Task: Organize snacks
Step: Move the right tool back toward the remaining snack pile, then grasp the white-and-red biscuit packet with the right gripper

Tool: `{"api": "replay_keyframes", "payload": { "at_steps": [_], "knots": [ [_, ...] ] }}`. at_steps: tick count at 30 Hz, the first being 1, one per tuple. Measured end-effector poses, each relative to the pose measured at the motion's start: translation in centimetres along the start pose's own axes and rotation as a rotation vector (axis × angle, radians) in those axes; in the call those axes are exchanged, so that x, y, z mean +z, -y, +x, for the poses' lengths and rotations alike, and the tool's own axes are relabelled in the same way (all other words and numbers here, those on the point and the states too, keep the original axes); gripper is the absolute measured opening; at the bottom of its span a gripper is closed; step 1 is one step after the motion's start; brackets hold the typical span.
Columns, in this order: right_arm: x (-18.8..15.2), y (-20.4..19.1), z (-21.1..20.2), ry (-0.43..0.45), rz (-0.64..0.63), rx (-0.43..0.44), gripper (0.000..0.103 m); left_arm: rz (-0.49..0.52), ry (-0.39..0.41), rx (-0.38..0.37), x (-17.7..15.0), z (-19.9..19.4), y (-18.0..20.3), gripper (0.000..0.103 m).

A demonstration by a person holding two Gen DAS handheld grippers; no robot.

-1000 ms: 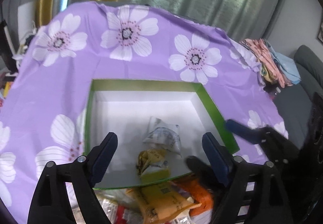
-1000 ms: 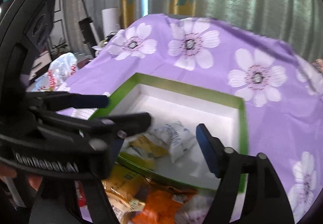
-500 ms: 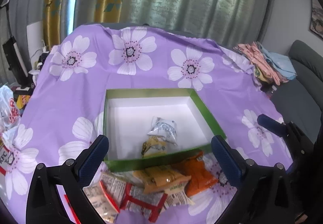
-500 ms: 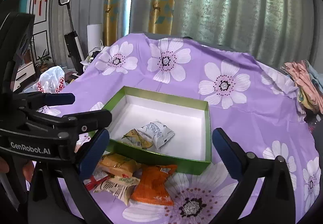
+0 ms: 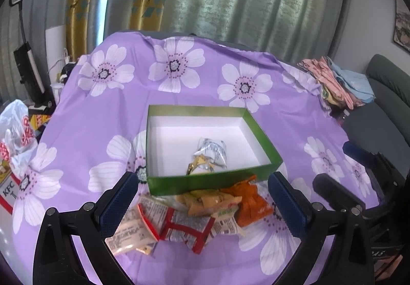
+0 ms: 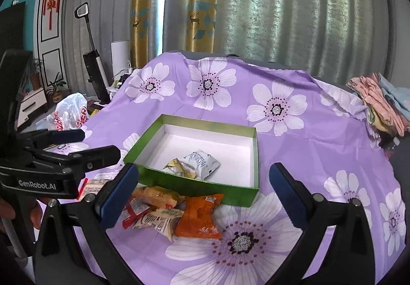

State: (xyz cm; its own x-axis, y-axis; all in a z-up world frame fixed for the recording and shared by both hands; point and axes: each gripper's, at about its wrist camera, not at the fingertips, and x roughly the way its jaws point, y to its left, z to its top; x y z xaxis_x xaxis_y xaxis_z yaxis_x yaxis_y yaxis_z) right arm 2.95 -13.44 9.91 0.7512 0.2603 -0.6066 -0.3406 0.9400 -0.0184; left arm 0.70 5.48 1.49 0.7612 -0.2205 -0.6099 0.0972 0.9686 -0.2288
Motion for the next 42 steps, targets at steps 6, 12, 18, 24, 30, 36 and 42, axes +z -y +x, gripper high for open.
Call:
{"api": "replay_keyframes", "payload": {
  "at_steps": [6,12,18,24,30,36,42],
  "knots": [
    [-0.6,-0.4,-1.2,0.003,0.002,-0.010,0.103,-0.016,-0.002,0.002,-1.2,-1.2,-0.4,0.101],
    [-1.2,-0.6,-2.0,0.001,0.008,-0.009,0.102,-0.023,-0.010,0.006,-2.2,-1.9,-0.9,0.101],
    [-1.9,-1.2,-2.3,-0.011,0.008,-0.002,0.102,-0.053,-0.025,0.014,-3.3,-2.1,-2.1,0.101],
    [-3.2,-2.1,-1.5,-0.053,0.010,0.032,0.102,-0.108,-0.051,0.047,-4.7,-2.0,-4.6,0.101],
    [-4.7,-3.5,-0.3,-0.091,0.005,0.144,0.102,-0.215,-0.110,0.107,-7.4,-0.9,-9.3,0.101],
    [-6.5,-6.6,1.8,-0.125,-0.035,0.332,0.102,-0.290,-0.153,0.110,-9.8,0.6,-12.3,0.101],
    [-7.5,-11.0,4.4,-0.170,-0.134,0.509,0.096,-0.354,-0.147,0.060,-10.6,1.5,-13.7,0.101]
  ]
}}
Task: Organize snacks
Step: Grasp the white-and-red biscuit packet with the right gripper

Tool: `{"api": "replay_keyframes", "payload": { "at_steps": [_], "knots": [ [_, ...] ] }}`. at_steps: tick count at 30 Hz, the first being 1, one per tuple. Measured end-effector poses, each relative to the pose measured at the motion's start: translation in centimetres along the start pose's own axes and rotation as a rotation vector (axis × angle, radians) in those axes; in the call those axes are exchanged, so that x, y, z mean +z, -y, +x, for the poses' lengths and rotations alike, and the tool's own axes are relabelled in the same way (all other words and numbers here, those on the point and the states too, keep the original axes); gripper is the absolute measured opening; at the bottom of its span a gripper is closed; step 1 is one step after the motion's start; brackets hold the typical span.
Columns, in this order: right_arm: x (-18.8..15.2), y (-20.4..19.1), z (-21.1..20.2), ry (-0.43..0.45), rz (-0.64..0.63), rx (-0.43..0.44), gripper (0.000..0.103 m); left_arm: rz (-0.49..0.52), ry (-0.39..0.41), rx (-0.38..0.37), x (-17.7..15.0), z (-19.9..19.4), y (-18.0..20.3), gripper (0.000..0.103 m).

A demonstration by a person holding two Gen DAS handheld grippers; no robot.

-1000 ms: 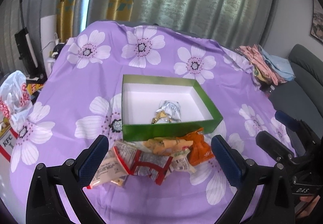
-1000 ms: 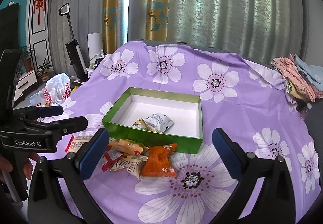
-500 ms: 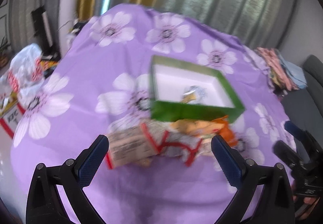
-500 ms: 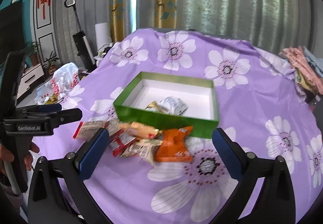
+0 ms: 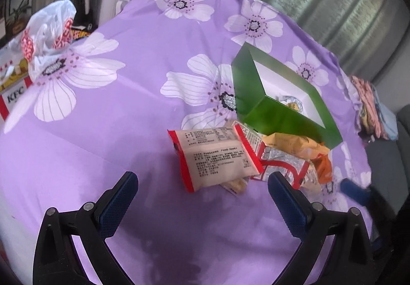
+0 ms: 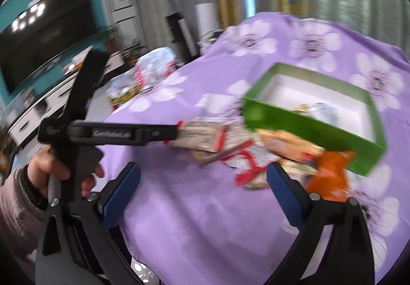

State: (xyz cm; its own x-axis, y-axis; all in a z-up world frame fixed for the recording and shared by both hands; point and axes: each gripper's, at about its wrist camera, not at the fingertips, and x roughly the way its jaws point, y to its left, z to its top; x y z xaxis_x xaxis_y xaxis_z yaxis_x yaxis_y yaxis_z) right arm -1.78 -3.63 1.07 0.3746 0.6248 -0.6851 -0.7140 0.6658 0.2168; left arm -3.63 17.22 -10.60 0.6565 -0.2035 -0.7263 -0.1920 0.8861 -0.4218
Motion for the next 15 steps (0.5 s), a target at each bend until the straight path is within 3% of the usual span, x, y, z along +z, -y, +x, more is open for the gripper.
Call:
{"api": "replay_keyframes", "payload": {
  "at_steps": [9,15],
  "knots": [
    [2.5,0.2,7.6,-0.098,-0.034,0.085,0.083,-0.062,-0.021,-0.058,1.3,2.0,-1.5,0.100],
    [3.6,0.5,11.3,-0.166,-0.050,0.087,0.082,-0.073,-0.061,-0.078,1.8,3.4,-2.4,0.080]
  ]
}}
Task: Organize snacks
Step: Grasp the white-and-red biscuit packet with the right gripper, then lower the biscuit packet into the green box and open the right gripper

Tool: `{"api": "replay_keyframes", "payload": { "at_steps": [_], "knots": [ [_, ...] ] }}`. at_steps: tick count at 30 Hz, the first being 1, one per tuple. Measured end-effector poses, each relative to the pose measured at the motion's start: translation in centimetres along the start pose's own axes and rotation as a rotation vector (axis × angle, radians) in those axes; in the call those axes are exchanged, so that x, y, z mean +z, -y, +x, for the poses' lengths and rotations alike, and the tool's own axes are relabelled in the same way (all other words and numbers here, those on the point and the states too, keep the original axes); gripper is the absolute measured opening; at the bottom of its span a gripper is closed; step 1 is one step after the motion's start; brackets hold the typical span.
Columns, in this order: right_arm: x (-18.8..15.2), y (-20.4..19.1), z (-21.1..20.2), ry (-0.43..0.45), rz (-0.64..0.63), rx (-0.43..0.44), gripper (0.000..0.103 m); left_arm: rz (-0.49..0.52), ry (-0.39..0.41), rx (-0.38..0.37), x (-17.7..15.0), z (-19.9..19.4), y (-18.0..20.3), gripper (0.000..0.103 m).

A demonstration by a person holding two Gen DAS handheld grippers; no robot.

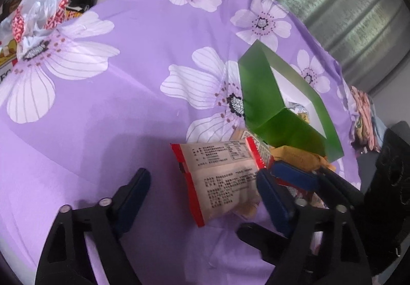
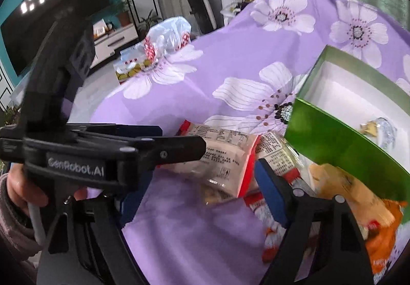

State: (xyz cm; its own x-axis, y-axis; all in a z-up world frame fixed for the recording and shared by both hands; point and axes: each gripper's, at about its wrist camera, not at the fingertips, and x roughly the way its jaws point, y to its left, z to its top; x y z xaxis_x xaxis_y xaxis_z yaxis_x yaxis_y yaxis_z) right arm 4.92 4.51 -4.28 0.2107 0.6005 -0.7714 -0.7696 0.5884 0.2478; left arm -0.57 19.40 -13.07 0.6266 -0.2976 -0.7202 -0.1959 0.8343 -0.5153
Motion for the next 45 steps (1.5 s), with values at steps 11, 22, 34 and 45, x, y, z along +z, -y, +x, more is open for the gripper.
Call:
{"api": "replay_keyframes", "payload": {
  "at_steps": [11,22,34,45],
  "knots": [
    [0.4,0.6,2.2,-0.053,-0.010,0.010,0.060,-0.002,-0.026,-0.039,0.5,1.0,-0.1,0.048],
    [-0.6,0.1,1.2,-0.001,0.027,0.028,0.043,0.001,-0.009,-0.077,-0.1,0.1,0.9,0.041],
    [-0.8,-0.7,-2.2,0.107,0.052,0.027,0.036,0.065,0.052,-0.088,-0.1,-3.2,3.7,0.039],
    [0.4,0.1,-6.5,0.225,0.066,-0.028,0.035,0.182,0.100,-0.126,2.1,-4.8,8.8,0.039]
  ]
}}
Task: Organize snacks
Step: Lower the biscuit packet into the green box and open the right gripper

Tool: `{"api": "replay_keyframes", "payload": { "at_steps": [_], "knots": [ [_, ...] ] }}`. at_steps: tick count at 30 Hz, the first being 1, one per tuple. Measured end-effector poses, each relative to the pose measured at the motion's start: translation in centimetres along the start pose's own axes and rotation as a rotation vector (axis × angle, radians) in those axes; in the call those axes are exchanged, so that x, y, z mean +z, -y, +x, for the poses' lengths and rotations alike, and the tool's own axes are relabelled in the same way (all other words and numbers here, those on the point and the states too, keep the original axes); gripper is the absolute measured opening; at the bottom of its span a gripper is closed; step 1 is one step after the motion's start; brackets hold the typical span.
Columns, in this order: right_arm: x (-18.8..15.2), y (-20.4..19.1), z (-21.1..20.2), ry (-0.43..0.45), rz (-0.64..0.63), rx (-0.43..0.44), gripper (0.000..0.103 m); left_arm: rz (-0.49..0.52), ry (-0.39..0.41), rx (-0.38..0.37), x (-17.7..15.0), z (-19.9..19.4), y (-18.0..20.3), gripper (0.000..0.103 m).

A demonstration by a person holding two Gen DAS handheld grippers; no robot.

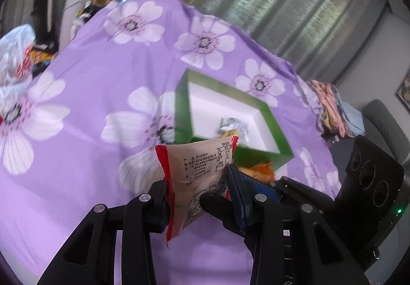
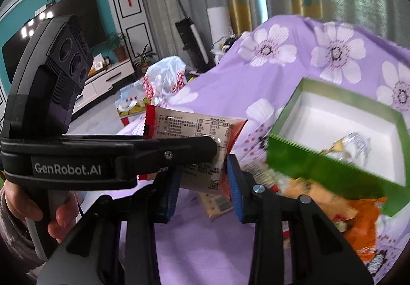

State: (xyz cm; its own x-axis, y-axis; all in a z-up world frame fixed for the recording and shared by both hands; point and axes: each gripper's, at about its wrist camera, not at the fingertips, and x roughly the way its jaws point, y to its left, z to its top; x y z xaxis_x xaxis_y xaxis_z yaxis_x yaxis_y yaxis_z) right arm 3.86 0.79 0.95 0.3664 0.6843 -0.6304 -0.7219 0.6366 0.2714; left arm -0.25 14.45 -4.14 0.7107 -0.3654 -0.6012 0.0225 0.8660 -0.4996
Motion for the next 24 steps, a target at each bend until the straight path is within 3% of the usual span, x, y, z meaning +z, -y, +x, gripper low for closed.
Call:
{"api": "replay_keyframes", "payload": {
  "at_steps": [11,17,24],
  "knots": [
    [2.9,5.6,-3.9,0.094,0.032,-0.136,0.035,0.113,-0.015,-0.096,5.1,4.8,5.7,0.039],
    [3.0,9.5,-4.6,0.087,0.066,-0.198,0.035,0.138,-0.072,-0.131,6.4,8.8,7.7,0.039],
    [2.5,13.1,-3.7,0.061,0.121,-0.225,0.035,0.147,-0.127,-0.116,6.6,12.5,8.6,0.039]
  ]
}}
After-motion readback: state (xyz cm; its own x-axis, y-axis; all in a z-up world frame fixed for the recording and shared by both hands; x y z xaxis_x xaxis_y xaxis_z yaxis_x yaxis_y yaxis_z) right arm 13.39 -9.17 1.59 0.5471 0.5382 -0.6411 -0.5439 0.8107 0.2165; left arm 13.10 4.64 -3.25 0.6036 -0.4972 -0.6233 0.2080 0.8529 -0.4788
